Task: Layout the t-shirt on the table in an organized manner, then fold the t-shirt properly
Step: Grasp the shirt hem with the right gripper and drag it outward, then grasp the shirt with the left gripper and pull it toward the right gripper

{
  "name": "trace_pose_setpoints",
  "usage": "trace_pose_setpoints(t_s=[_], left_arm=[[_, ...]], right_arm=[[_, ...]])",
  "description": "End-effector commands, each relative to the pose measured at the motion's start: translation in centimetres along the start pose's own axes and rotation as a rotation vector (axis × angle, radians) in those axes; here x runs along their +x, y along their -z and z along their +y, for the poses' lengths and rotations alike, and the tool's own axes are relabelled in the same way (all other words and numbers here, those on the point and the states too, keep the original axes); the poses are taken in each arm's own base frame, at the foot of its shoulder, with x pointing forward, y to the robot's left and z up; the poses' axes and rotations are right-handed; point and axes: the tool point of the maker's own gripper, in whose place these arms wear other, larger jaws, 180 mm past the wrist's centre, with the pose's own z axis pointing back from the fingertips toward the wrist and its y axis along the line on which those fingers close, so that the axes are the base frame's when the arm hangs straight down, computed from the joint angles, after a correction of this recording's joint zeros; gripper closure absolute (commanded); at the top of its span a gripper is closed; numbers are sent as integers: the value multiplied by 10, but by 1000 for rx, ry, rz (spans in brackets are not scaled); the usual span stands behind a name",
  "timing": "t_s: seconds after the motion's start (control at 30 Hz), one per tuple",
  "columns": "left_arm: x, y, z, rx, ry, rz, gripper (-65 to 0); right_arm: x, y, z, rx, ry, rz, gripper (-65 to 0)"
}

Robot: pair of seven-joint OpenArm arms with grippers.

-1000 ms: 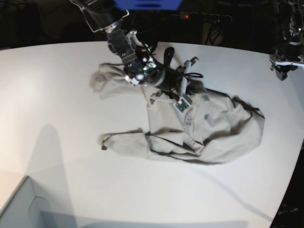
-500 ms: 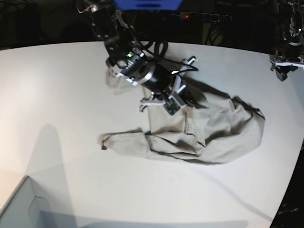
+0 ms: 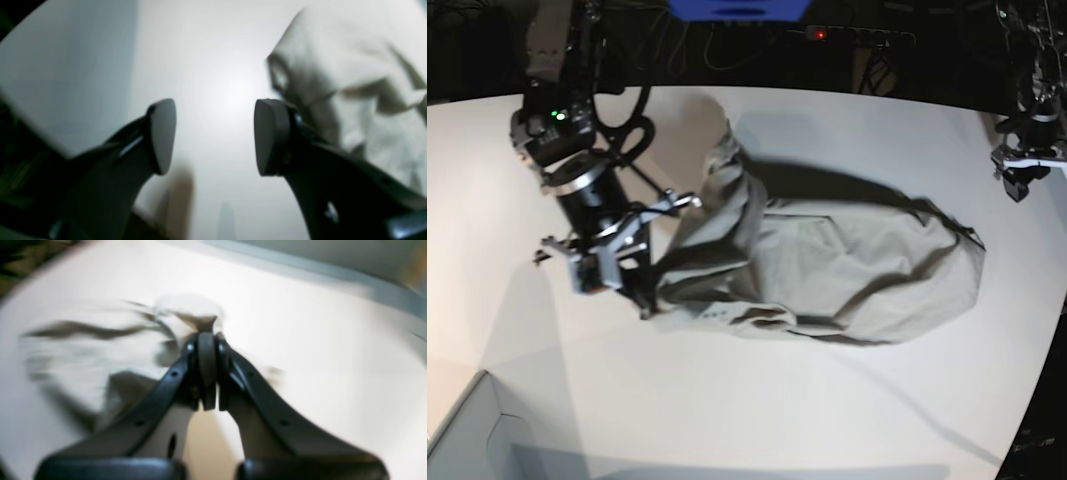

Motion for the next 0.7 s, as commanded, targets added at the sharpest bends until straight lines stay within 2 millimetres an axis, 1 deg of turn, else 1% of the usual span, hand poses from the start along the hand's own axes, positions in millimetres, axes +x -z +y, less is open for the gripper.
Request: trace_pose_setpoints(t_s=[0.0,0.07,0.1,0.13,0.2,0.27,0.37,0.43,0.47,0.53,0.6,0.67], left_arm=[[14,-1,0,-9,16,-37,-361],[14,-1,-1,-10,15,-38,-361],[15,0,-1,-10,15,-40,-361],[19,2,-5,-17,10,-51,-361],[22,6,-9,-24,3,-61,-361],[23,8,-11,-26,-1,-63,-361],[19,17,-38,-79,-16,-59,-361],[17,22,-55,-107,-27,-59,-361],[13,26,-64,-122,-33,-50,-362],[2,37,-84,-152,-53,-25,-362],[-11,51,-102,-170,-76,7,-362],[-25,64,-116,-178,-94,47,-362]], right_arm=[[14,-1,-12,-23,7,-62,0],[4,-6,-45,-109,9,-36,0],[4,-8,-61,-150,6,-35,0],[-1,-10,-76,-188,12,-24,0],[-11,-13,-99,-247,31,-4,0],[-24,-14,-114,-285,56,25,0],[-48,-14,-125,-299,69,86,0],[-59,-16,-129,-296,64,118,-1],[-62,-16,-130,-296,65,125,-23],[-69,-21,-130,-296,62,145,-89],[-69,-24,-131,-300,57,146,-169],[-68,-31,-135,-316,44,148,-231]])
